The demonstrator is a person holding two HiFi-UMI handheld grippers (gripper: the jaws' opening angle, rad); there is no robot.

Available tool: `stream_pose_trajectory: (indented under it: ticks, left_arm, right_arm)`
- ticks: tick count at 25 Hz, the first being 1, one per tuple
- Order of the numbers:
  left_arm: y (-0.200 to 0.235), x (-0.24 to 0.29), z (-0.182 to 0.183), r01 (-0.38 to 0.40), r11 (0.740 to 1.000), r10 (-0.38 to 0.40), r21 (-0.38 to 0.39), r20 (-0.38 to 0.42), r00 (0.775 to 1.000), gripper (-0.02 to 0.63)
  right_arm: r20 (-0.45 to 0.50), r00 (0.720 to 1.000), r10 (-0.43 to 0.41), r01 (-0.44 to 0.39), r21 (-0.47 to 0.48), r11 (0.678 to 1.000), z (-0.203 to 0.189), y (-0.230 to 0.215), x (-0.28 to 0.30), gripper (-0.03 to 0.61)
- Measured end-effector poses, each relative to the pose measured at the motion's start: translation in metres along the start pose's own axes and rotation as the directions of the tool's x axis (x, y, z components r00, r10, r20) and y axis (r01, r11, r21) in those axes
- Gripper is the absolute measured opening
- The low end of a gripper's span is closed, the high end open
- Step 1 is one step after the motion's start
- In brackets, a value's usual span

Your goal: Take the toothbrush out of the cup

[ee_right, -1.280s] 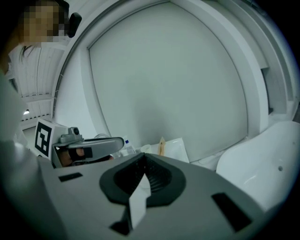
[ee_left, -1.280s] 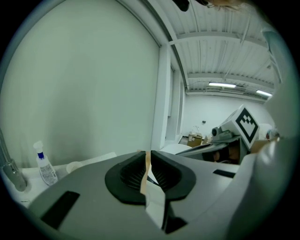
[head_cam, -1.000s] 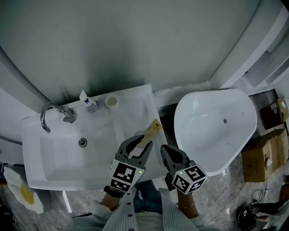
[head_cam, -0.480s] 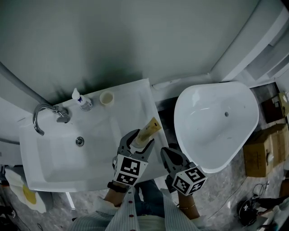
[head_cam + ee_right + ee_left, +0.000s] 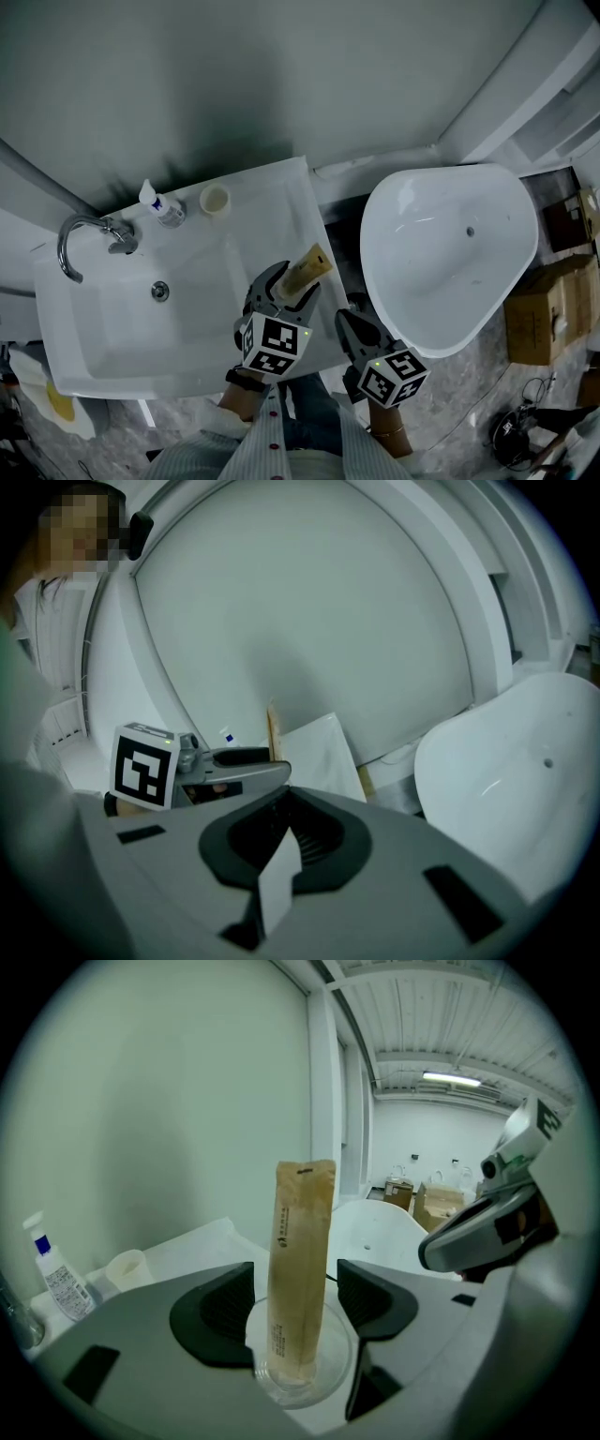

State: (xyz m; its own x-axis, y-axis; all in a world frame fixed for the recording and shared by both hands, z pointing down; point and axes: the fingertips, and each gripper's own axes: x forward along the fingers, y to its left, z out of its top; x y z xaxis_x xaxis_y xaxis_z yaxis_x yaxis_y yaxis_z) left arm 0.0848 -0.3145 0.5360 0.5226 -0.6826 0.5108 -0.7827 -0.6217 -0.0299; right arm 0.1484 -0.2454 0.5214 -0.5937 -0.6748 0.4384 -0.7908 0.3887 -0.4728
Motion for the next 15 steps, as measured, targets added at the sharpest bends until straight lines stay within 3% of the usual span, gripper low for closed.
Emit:
stream_pose_trajectory:
  ticks: [11, 15]
  left_arm:
    - [0.012, 0.006, -0.005, -0.022, 0.999, 0.022, 0.029, -0.005, 1.0, 0.265]
    - [0.014, 0.005, -0.005, -0.029, 0.999, 0.029, 0.046, -0.004, 1.0, 0.22]
  right_arm:
    - [-0.014, 1.0, -0.009, 0.009, 0.016, 1.0, -0.009, -0.004, 0.007, 0.012]
    - [-0.018, 1.0, -0.009, 0.01, 0.018, 1.0, -0.01, -0.002, 0.008, 0.012]
